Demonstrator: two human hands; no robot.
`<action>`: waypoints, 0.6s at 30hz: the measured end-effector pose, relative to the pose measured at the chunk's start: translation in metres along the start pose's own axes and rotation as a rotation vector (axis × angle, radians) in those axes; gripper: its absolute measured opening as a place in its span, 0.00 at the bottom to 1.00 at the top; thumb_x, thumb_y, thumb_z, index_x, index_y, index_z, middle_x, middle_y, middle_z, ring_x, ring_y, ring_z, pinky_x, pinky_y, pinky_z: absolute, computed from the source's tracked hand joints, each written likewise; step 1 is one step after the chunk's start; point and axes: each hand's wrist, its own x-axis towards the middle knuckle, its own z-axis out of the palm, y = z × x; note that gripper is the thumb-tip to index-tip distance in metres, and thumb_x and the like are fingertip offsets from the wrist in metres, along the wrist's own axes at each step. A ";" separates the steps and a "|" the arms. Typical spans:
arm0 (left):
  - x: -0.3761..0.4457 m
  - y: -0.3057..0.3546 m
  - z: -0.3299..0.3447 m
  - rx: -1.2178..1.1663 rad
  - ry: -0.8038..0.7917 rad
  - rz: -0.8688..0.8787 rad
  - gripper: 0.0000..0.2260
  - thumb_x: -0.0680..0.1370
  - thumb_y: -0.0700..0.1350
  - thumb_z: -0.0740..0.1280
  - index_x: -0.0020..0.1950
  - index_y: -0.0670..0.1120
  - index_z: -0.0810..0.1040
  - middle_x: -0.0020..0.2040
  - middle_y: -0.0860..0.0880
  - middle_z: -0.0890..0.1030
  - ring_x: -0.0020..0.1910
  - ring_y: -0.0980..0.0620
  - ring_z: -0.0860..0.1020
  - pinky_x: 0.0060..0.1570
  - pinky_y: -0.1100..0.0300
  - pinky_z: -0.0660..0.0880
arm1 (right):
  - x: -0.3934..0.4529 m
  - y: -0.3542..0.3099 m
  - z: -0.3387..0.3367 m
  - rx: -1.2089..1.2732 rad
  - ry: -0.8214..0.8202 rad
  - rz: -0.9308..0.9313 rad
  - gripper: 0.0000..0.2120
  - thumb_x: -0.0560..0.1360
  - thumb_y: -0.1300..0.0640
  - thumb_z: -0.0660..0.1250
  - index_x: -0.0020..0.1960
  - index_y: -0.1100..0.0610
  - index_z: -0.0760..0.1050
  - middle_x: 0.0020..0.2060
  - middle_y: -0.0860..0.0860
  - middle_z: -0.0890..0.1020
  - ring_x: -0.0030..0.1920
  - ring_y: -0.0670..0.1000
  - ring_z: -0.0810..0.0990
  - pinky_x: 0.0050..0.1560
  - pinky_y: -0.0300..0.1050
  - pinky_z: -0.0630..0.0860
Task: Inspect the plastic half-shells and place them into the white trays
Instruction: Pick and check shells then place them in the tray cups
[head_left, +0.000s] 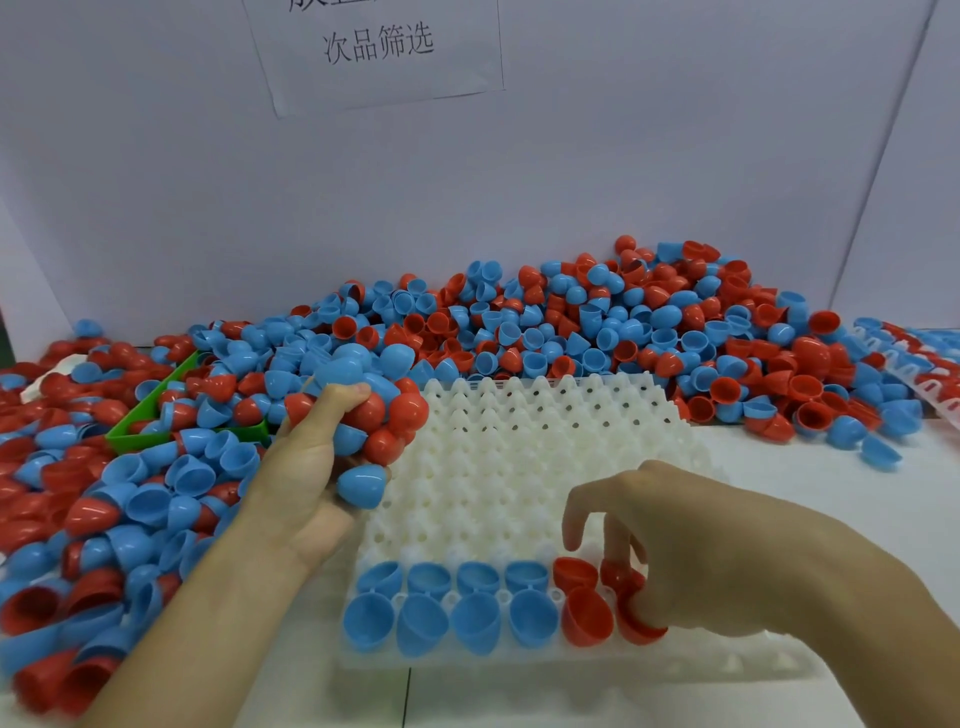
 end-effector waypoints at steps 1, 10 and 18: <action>0.000 -0.001 0.000 0.003 -0.002 0.000 0.03 0.77 0.42 0.68 0.43 0.46 0.77 0.31 0.51 0.77 0.25 0.57 0.74 0.22 0.66 0.70 | -0.002 0.002 0.002 0.021 0.034 0.020 0.20 0.70 0.52 0.77 0.57 0.37 0.75 0.38 0.40 0.79 0.38 0.41 0.78 0.44 0.40 0.78; -0.007 -0.001 0.004 -0.034 -0.055 -0.047 0.11 0.62 0.45 0.73 0.42 0.45 0.78 0.35 0.48 0.78 0.25 0.56 0.73 0.21 0.65 0.71 | -0.002 0.014 0.006 0.049 0.109 0.028 0.26 0.68 0.47 0.76 0.56 0.26 0.67 0.47 0.29 0.76 0.47 0.30 0.74 0.40 0.38 0.79; -0.011 -0.007 0.007 -0.015 -0.190 -0.073 0.22 0.64 0.46 0.72 0.56 0.40 0.79 0.48 0.43 0.83 0.26 0.55 0.73 0.21 0.65 0.69 | 0.004 -0.001 -0.004 0.131 0.419 -0.031 0.09 0.74 0.44 0.67 0.50 0.32 0.71 0.46 0.28 0.77 0.48 0.33 0.77 0.40 0.29 0.73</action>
